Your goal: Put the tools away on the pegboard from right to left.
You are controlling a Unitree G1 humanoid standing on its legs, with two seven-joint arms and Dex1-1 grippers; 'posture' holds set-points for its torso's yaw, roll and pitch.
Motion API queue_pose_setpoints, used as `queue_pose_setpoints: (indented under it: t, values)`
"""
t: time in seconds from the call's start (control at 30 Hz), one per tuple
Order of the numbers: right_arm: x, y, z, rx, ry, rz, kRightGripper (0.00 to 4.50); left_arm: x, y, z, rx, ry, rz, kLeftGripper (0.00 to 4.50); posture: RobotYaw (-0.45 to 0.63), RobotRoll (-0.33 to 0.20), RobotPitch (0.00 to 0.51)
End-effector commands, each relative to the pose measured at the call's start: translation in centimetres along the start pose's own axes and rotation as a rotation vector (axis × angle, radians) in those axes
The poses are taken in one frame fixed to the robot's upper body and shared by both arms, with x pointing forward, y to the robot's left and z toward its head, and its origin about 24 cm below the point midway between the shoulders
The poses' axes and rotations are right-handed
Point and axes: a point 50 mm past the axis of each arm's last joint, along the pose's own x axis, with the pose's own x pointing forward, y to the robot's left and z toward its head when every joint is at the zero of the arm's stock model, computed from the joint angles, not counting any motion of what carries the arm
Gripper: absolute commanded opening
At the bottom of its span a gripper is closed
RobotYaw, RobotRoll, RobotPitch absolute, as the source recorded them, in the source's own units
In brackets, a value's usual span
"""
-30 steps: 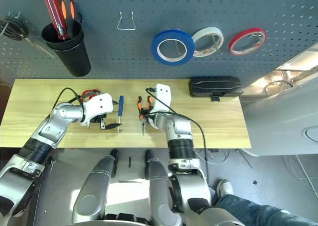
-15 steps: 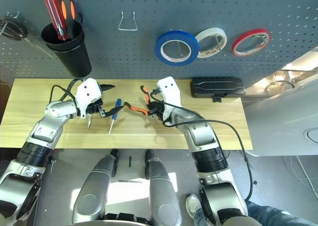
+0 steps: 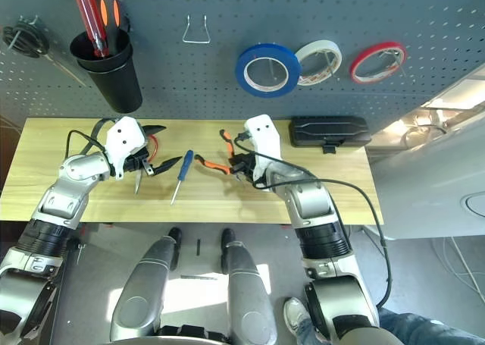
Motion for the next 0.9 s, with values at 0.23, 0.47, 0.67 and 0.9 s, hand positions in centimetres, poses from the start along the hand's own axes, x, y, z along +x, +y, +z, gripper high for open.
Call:
queue_pose_setpoints:
  t: [0.23, 0.47, 0.67, 0.9]
  values:
    - [1.8, 0.6, -2.7, 0.207, 0.14, -0.082, 0.44, 0.2, -0.5, -0.2, 0.004, 0.004, -0.03, 4.5, 0.14, 0.0, 0.41]
    - [3.1, 1.2, -3.2, 0.278, 0.158, -0.107, 0.43, -0.1, -0.1, -0.1, 0.021, 0.009, -0.036, 4.5, 0.16, 0.0, 0.415]
    - [2.4, 0.7, -2.5, 0.136, 0.176, -0.072, 2.46, -0.3, 0.0, 0.0, 0.023, 0.011, -0.031, 4.5, 0.16, 0.0, 0.415]
    - [1.6, 0.5, -0.6, 0.037, 0.194, -0.021, 4.47, -0.3, -0.2, -0.2, 0.02, 0.014, -0.027, 4.5, 0.16, 0.0, 0.414]
